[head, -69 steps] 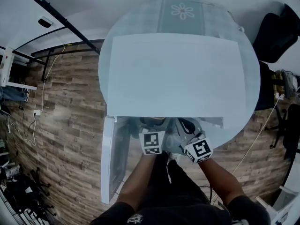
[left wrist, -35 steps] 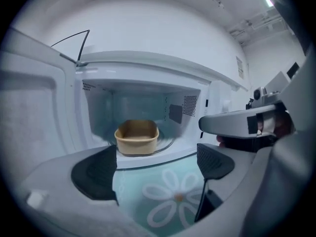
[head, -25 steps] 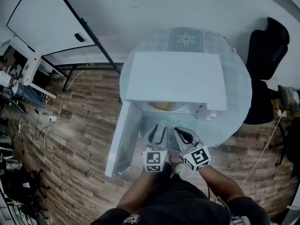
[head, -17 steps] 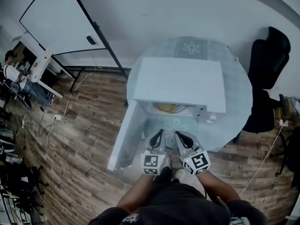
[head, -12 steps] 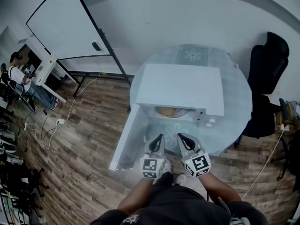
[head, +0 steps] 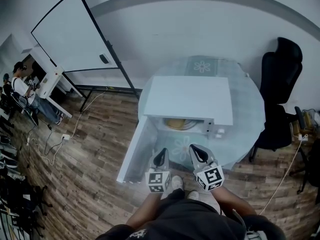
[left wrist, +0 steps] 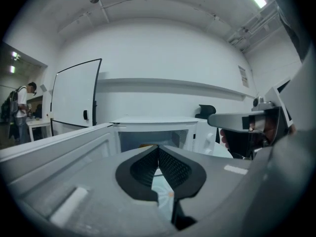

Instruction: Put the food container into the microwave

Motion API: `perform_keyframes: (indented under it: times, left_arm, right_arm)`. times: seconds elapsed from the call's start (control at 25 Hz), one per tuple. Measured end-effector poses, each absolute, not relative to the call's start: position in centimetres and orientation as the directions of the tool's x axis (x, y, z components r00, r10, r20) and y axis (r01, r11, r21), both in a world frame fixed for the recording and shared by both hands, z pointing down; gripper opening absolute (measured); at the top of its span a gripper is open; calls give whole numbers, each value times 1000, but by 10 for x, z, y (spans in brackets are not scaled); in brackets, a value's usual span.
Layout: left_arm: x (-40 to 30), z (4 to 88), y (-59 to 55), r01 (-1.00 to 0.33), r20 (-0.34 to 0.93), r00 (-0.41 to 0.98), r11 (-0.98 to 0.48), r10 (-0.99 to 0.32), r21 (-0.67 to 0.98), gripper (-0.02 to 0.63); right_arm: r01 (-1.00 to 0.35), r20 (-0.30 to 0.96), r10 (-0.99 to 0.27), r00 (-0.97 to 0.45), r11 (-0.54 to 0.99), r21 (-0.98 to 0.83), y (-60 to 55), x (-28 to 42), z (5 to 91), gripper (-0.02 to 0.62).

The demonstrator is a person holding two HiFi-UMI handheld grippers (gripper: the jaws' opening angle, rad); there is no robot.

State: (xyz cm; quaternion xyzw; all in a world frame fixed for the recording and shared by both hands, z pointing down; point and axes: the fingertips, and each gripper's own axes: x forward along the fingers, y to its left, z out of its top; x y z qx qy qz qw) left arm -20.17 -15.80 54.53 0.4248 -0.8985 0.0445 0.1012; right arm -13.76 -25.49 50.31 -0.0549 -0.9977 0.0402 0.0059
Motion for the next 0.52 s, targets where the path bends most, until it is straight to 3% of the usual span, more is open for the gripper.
perform_keyframes:
  times: [0.52]
  left_arm:
    - [-198,523,-171,-784,177,-614,621,-770,-19,5]
  right_arm:
    - [78,3,79,-997,994,-76,-272,-126,499,0]
